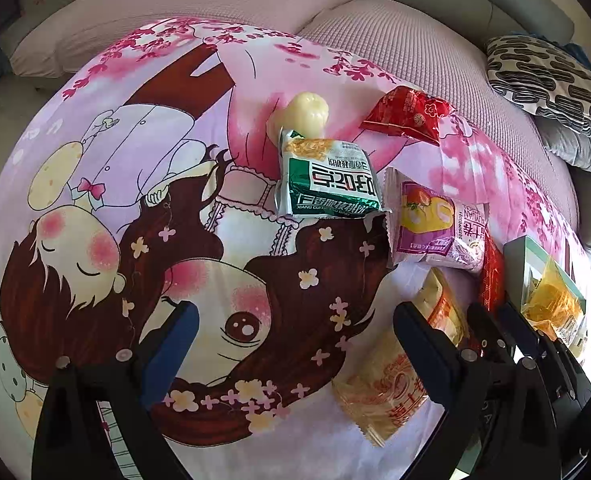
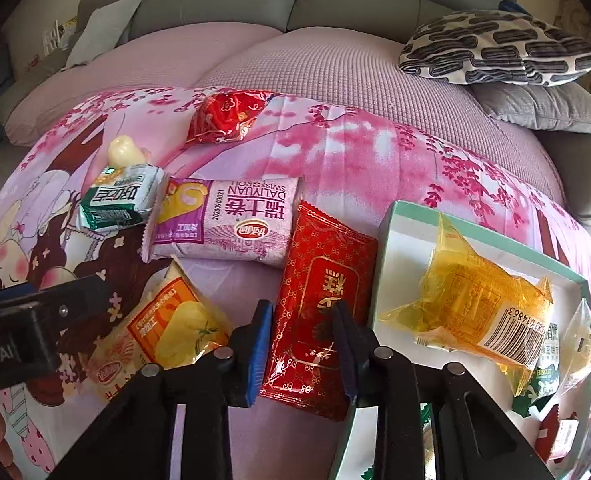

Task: Organize snacks
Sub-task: 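Grasp red gold-lettered packet with right while left grasps yellow-and-white roll packet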

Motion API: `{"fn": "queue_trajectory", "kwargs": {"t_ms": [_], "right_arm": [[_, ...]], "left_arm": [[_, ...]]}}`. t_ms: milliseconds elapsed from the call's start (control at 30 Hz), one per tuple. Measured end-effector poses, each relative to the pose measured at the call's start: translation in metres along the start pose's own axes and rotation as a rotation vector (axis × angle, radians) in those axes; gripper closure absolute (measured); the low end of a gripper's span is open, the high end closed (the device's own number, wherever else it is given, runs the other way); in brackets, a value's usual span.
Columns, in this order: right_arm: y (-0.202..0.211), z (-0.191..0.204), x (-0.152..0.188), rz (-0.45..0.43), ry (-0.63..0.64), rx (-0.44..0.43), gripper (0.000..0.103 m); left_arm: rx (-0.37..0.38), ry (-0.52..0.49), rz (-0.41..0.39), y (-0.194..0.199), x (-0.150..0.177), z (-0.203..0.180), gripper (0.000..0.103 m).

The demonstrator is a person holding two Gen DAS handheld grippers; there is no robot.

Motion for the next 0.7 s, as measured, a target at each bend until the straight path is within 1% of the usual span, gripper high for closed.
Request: {"fn": "queue_trajectory", "kwargs": {"t_ms": [67,233,400,700], "right_arm": [[0.005,-0.004,0.001,-0.008,-0.031,-0.038,0.084],[0.017,-0.009,0.004,-0.028,-0.083,-0.093,0.092],[0.028,-0.018,0.007,-0.047,-0.126,-0.116,0.094],[0.042,-0.035,0.015,-0.067,-0.167,-0.123,0.094]], "left_arm": [[0.006,-0.01,-0.004,0.001,-0.001,-0.003,0.005],[0.036,-0.063,-0.006,0.003,0.001,-0.019,0.005],[0.063,-0.12,-0.001,0.004,0.007,-0.035,0.005],[0.028,-0.207,0.034,-0.009,0.02,-0.05,0.005]]}}
Point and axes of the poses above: each gripper's, at about its wrist camera, not at the fingertips, and y roughly against the way its jaws point, z to its left, x to its underside, the point moved 5 cm from there along -y, roughly the way its jaws point, and after that the axes turned 1 degree about -x, right-handed, at the moved point
